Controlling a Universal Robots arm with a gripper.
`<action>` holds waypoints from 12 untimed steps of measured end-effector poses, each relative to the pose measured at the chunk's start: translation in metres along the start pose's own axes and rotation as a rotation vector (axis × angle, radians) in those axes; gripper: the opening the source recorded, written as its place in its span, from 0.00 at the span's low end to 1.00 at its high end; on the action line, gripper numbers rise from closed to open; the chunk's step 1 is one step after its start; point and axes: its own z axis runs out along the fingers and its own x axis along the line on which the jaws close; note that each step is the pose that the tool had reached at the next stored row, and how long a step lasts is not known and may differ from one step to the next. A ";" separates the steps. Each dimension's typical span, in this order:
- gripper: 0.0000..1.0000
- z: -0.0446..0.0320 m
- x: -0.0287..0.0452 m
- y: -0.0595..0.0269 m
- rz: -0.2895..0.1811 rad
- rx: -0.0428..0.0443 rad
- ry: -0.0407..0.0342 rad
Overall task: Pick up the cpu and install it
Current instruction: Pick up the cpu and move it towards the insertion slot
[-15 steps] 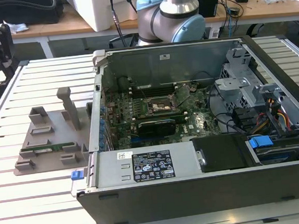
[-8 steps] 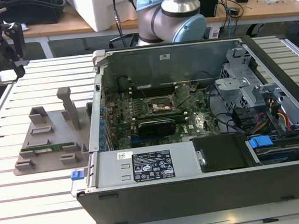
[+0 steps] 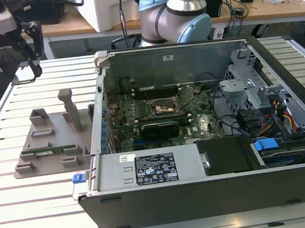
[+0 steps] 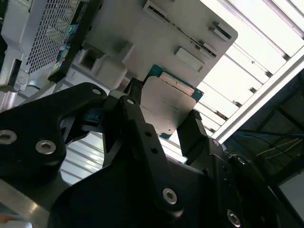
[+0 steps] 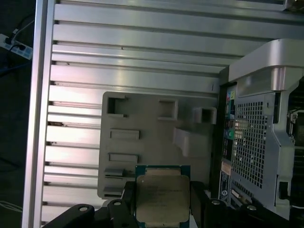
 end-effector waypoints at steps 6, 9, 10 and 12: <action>0.55 0.0007 -0.0263 -0.0014 0.000 -0.0002 0.0003; 0.55 0.0009 -0.0402 -0.0020 0.000 0.0000 0.0009; 0.55 0.0011 -0.0457 -0.0022 0.000 -0.0001 0.0008; 0.55 0.0013 -0.0534 -0.0026 0.000 -0.0002 0.0009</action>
